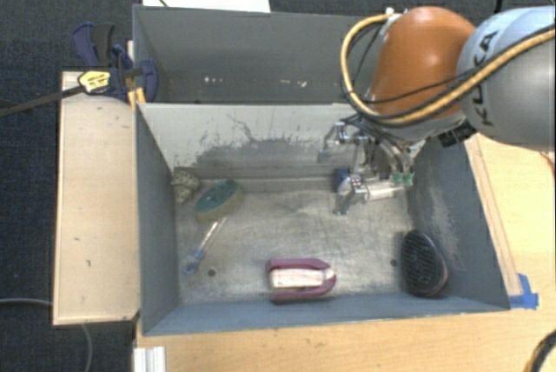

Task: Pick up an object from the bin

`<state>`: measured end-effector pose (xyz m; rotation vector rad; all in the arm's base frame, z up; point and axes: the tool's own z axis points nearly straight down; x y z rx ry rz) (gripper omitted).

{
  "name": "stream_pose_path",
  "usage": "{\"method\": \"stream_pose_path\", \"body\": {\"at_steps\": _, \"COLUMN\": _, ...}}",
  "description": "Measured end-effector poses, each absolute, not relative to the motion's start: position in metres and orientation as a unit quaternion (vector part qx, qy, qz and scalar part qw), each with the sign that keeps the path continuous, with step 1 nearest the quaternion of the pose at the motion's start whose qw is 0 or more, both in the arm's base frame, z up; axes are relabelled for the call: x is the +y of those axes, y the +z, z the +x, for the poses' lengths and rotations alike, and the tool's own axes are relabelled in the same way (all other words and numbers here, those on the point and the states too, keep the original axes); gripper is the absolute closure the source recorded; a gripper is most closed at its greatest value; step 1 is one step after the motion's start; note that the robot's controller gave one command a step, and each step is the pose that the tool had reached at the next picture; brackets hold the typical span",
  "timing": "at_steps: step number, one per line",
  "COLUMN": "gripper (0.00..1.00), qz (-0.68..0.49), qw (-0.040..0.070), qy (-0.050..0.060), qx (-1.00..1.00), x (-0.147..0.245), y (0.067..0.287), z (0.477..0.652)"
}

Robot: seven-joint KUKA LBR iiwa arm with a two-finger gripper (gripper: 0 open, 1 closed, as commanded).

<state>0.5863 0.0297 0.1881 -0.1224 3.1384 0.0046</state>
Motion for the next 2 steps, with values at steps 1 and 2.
{"method": "stream_pose_path", "body": {"at_steps": 1, "gripper": 0.00, "qz": -0.014, "qw": -0.006, "qy": 0.001, "qx": 1.000, "x": 0.049, "y": 0.108, "z": 0.512}}
{"method": "stream_pose_path", "body": {"at_steps": 2, "gripper": 0.00, "qz": -0.080, "qw": 0.006, "qy": 0.001, "qx": 0.997, "x": 0.071, "y": 0.090, "z": 0.508}}
